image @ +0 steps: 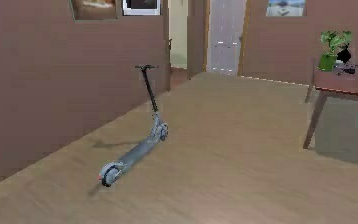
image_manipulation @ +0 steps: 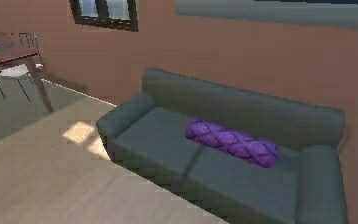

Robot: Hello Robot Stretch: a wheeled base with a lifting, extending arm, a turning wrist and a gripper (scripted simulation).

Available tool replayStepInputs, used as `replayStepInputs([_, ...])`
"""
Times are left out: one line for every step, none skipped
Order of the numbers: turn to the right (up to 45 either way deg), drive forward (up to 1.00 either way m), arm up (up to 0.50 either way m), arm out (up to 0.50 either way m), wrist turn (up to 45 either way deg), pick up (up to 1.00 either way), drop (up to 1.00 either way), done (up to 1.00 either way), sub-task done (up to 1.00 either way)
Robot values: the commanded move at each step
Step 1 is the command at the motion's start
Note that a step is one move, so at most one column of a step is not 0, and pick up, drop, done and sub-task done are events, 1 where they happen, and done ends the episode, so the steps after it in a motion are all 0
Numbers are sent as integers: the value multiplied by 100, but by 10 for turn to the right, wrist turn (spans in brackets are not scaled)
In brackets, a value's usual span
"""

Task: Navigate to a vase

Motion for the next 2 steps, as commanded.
replayStepInputs([450,0,0,0,0,0,0,0,0])
replayStepInputs([0,20,0,0,0,0,0,0,0])
